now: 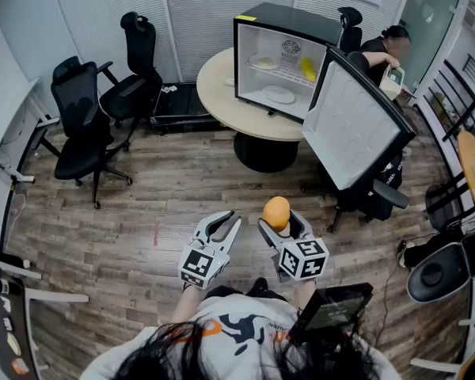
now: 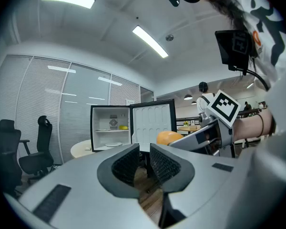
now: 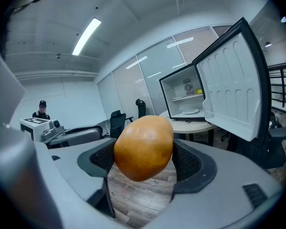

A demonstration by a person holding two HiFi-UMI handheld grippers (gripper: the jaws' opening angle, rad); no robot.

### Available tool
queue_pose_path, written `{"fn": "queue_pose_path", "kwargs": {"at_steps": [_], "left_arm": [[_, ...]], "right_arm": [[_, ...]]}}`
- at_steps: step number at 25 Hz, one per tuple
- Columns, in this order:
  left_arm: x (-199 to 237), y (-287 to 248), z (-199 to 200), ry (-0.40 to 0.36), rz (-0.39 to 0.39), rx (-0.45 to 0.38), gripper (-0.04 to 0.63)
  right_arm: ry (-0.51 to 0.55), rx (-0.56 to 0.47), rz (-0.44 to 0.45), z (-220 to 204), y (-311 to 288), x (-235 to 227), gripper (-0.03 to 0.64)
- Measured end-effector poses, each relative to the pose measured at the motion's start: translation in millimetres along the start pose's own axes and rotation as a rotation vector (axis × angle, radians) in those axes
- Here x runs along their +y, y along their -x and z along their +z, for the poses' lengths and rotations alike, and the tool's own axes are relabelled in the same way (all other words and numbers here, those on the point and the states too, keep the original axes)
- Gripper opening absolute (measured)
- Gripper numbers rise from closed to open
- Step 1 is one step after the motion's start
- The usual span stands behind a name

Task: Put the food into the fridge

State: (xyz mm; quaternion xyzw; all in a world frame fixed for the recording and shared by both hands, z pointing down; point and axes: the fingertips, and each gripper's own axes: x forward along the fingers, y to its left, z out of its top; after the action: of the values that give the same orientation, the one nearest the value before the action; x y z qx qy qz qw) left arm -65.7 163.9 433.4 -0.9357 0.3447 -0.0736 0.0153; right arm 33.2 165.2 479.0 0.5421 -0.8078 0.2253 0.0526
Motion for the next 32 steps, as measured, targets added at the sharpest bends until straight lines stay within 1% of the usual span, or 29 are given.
{"fn": "queue_pose_path", "kwargs": {"at_steps": [3, 9, 13, 17, 21, 26, 32], "left_arm": [[-1.9, -8.8, -3.3, -0.001, 0.009, 0.01, 0.071], [-9.8, -23.2, -1.6, 0.015, -0.008, -0.007, 0.071], [-14.5, -35.9, 1.1, 0.009, -0.016, -0.003, 0.071], [-21.6, -54.6, 2.5, 0.01, -0.03, -0.004, 0.071], [-24.0, -71.4, 2.6, 0.01, -0.027, -0.003, 0.071], [-26.8, -91.7, 1.6, 0.013, -0.017, -0.006, 0.071], [-30.2, -110.2, 2.2, 0.01, -0.009, 0.006, 0.072]], "right_arm": [[-0.001, 0.0, -0.001, 2.7, 1.2, -10.5, 0.365], [-0.015, -0.02, 0.002, 9.3, 4.3, -26.2, 0.365], [-0.023, -0.033, 0.028, 16.8, 4.0, -32.6, 0.365], [-0.027, -0.024, 0.041, 18.2, 3.7, -46.0, 0.365], [-0.04, -0.018, 0.057, 19.5, 1.3, -60.0, 0.365], [-0.009, 0.002, 0.061, 20.5, -5.0, -80.9, 0.365], [-0.009, 0.02, 0.109, 24.3, -17.2, -90.9, 0.365]]}}
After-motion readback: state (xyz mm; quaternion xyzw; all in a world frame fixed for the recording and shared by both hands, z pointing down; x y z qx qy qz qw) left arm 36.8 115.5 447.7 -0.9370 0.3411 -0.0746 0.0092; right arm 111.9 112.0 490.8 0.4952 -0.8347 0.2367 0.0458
